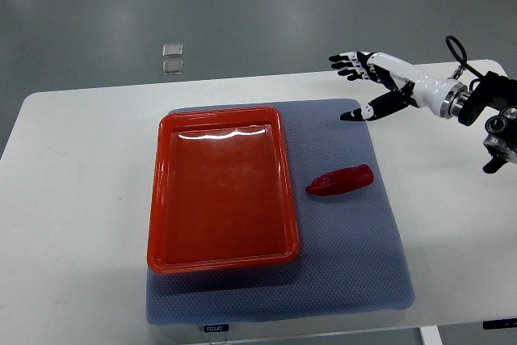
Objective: Place red pepper on red tray
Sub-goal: 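Reach the right hand down over the red pepper and close fingers, then lift the pepper with the right hand and carry it over the tray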
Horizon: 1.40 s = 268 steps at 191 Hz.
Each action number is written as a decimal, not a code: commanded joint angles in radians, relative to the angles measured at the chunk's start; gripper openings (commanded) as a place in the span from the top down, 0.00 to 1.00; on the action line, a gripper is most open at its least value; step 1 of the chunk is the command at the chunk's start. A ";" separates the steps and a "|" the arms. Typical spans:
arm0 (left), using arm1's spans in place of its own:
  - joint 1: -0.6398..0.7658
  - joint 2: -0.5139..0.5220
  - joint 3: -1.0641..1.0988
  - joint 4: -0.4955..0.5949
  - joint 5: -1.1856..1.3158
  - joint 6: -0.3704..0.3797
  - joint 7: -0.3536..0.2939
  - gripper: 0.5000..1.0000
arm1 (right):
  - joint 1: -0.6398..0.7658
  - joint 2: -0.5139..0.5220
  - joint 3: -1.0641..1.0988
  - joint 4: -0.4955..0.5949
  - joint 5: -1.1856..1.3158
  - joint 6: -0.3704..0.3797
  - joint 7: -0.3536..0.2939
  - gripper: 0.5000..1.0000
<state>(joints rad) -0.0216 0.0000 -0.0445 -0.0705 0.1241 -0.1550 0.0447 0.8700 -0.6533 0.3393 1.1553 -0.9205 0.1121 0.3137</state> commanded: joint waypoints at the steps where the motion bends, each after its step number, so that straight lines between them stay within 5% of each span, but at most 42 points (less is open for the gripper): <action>1: 0.000 0.000 0.000 0.000 0.000 0.000 0.000 0.00 | 0.023 -0.023 -0.100 0.037 -0.175 -0.003 0.019 0.17; 33: 0.000 0.000 0.000 0.000 0.000 0.000 0.000 0.00 | 0.053 -0.032 -0.258 0.041 -0.385 -0.071 0.024 0.17; 169: 0.000 0.000 0.000 0.000 0.000 0.000 0.001 0.00 | 0.109 0.026 -0.418 0.032 -0.397 -0.138 -0.002 0.25; 192: 0.000 0.000 0.000 0.000 -0.001 0.000 0.000 0.00 | 0.110 0.035 -0.433 0.021 -0.414 -0.140 -0.002 0.35; 228: 0.000 0.000 0.000 0.000 -0.001 0.000 0.000 0.00 | 0.116 0.037 -0.437 0.001 -0.422 -0.150 -0.001 0.68; 268: 0.000 0.000 0.000 0.000 0.000 0.000 0.000 0.00 | 0.125 0.037 -0.439 -0.003 -0.422 -0.161 0.002 0.91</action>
<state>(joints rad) -0.0215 0.0000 -0.0445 -0.0705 0.1242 -0.1551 0.0448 0.9881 -0.6168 -0.0997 1.1527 -1.3421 -0.0440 0.3131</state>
